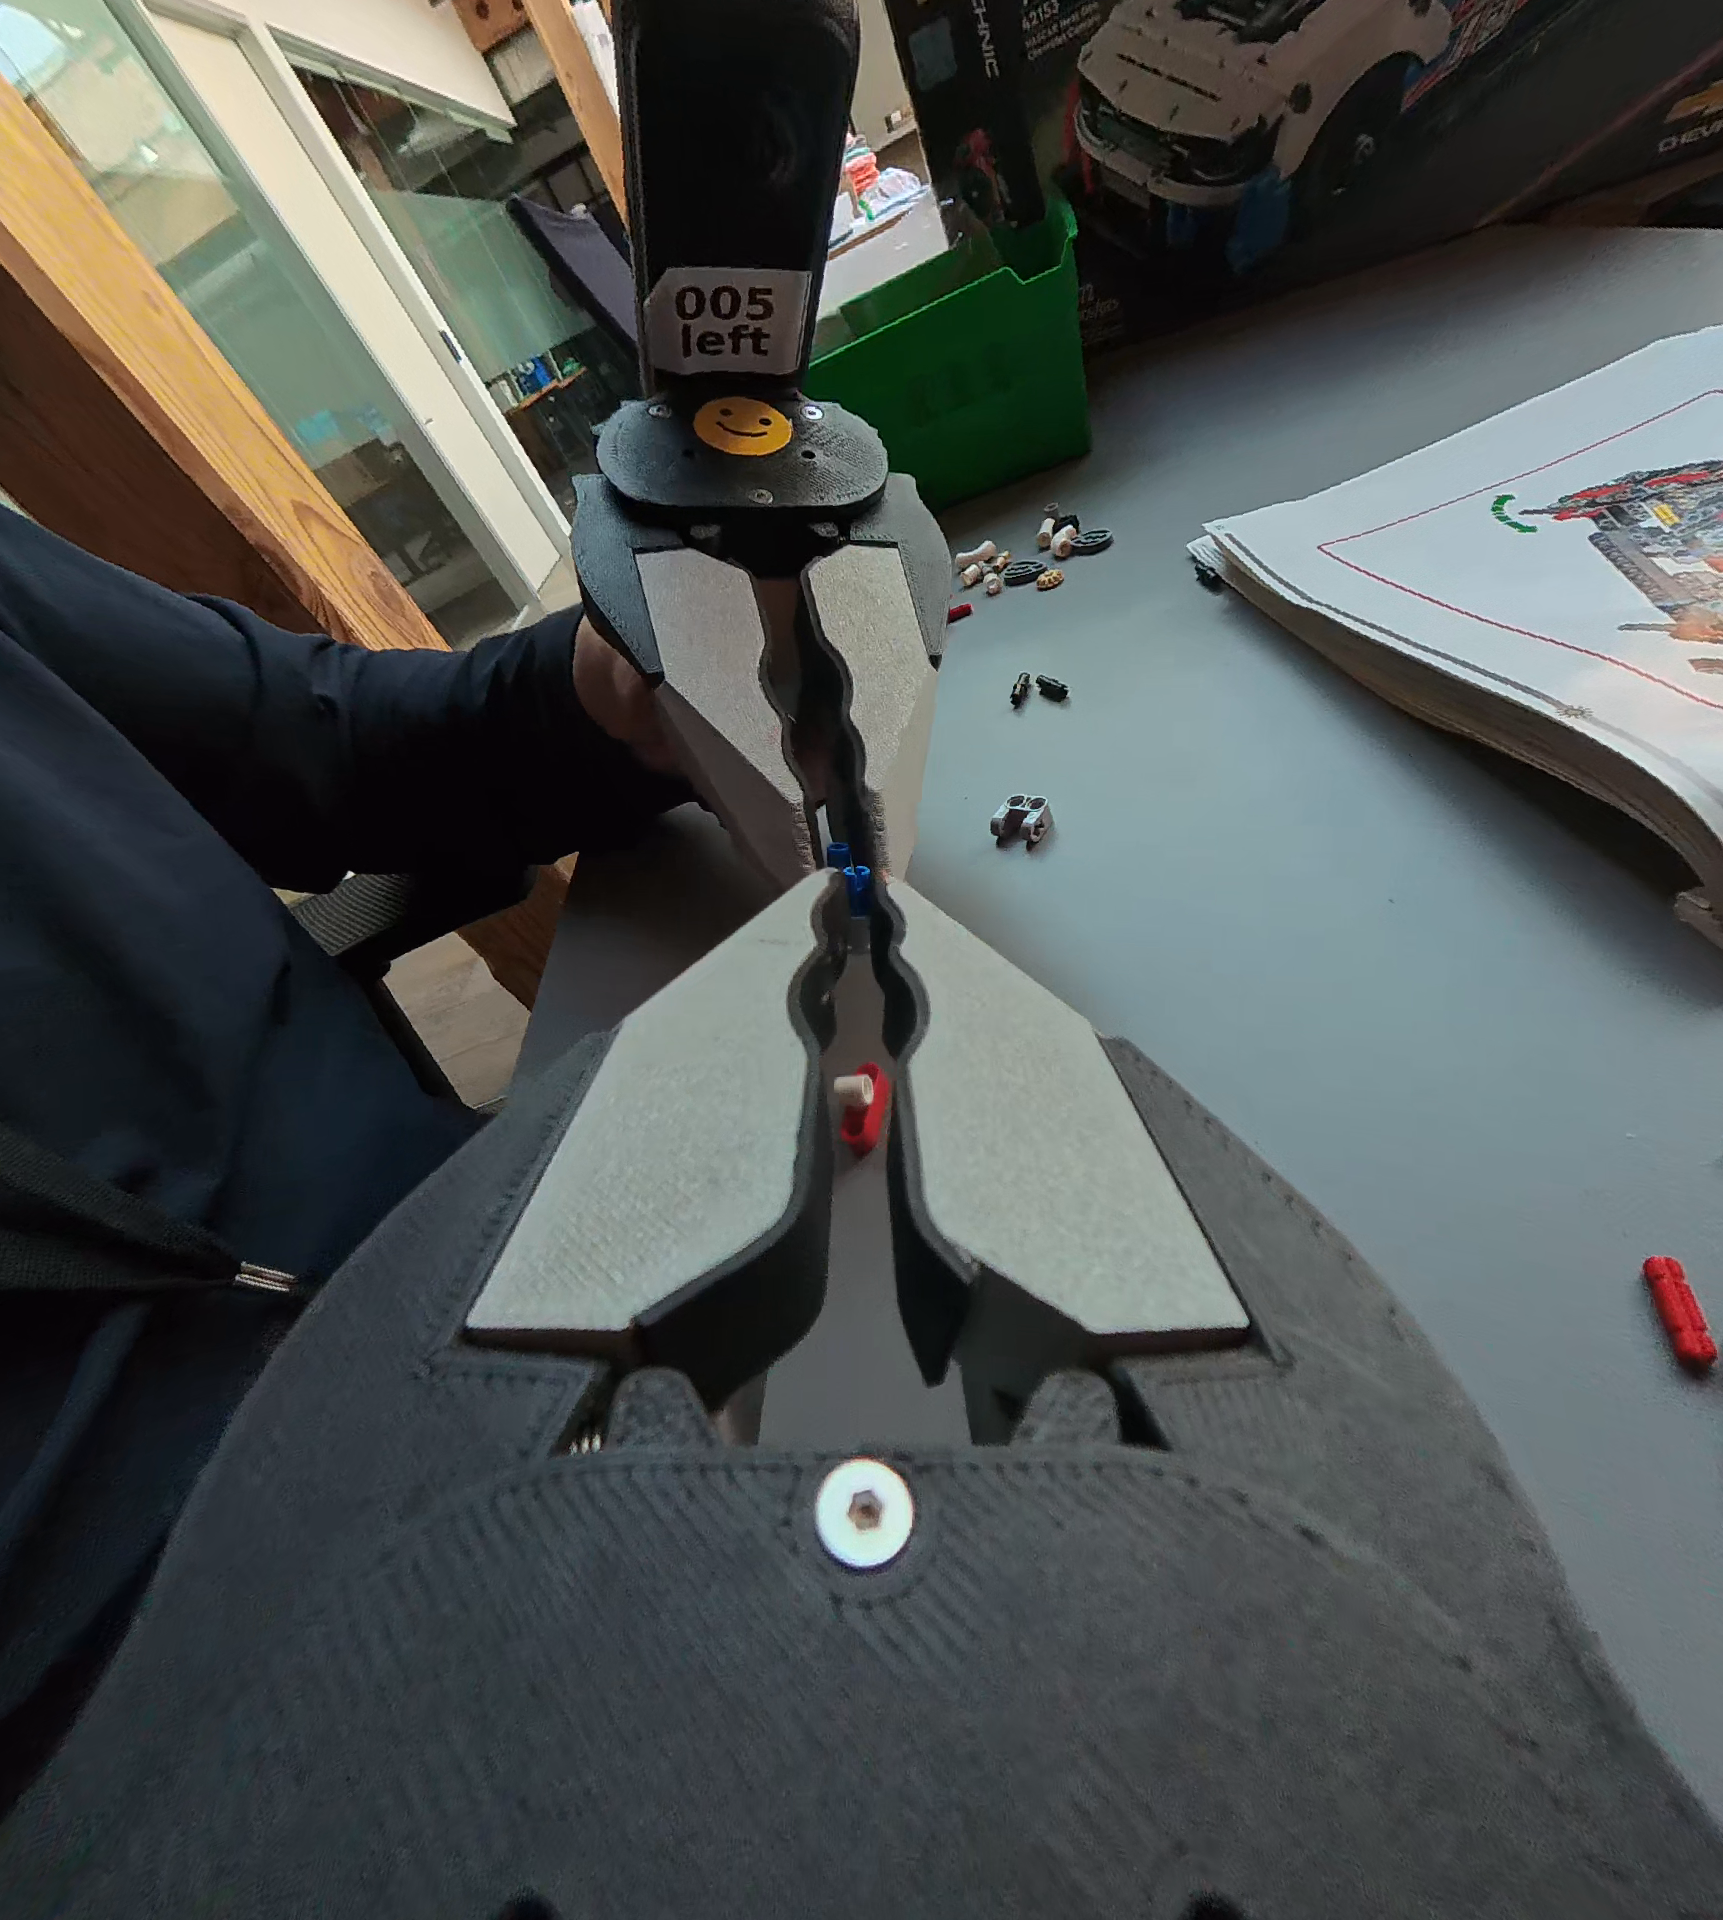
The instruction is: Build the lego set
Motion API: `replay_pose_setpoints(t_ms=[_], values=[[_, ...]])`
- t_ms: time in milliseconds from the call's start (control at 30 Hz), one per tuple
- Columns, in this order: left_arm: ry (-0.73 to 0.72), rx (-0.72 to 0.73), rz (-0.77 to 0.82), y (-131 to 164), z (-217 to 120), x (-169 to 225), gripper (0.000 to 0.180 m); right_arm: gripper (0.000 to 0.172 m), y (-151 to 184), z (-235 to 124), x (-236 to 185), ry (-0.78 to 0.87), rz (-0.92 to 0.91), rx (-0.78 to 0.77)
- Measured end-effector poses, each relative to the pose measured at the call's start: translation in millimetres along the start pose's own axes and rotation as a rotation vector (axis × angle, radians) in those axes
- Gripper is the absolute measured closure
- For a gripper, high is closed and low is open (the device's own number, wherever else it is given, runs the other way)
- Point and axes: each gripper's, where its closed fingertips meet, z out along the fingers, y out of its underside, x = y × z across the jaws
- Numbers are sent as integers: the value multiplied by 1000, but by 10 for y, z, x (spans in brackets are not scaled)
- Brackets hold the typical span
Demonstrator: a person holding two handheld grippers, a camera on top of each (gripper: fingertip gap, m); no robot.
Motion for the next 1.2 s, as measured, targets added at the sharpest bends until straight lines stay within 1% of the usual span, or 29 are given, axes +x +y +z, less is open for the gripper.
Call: replay_pose_setpoints(t_ms=[300,467,533,600,700,733,833,867,900,933,967,1000,1033,1067,1100,1133,1200], values=[[-21,12,-7,9,27,-51,175,171,32,0,58,40,-24,-34],[-32,8,-15,34,53,-60,175,171,67,0,72,74,-73,-70],[-30,28,-23,14,75,-52,175,171,54,-10,77,102,-105,-79],[-31,30,-24,14,100,-64,175,171,52,-7,89,111,-83,-82],[-85,-16,-36,116,147,-152,175,171,139,32,157,138,-36,-122],[-93,-3,-49,112,147,-174,175,171,138,41,181,151,-36,-125],[-71,7,-85,78,111,-222,175,171,82,78,226,161,-24,-100],[-65,0,-83,77,125,-226,178,172,31,86,216,142,-13,-65],[-73,-140,-70,313,248,-223,176,172,-122,95,173,90,27,40],[-53,-249,-59,465,379,-130,175,172,-155,142,190,72,48,52],[-69,-176,9,344,449,-54,176,172,-117,202,249,97,46,17],[-117,-110,67,209,424,-59,176,172,-119,204,299,136,11,8],[-150,-109,94,173,362,-107,175,172,-140,148,342,182,-39,4],[-157,-108,81,173,299,-163,175,172,-209,55,357,201,-61,40],[-142,-87,36,175,251,-202,175,172,-302,-52,360,199,-53,106],[-117,-74,-10,187,220,-217,176,172,-340,-139,364,184,-38,137],[-95,-78,-34,206,191,-231,175,172,-284,-225,336,156,-51,94]])
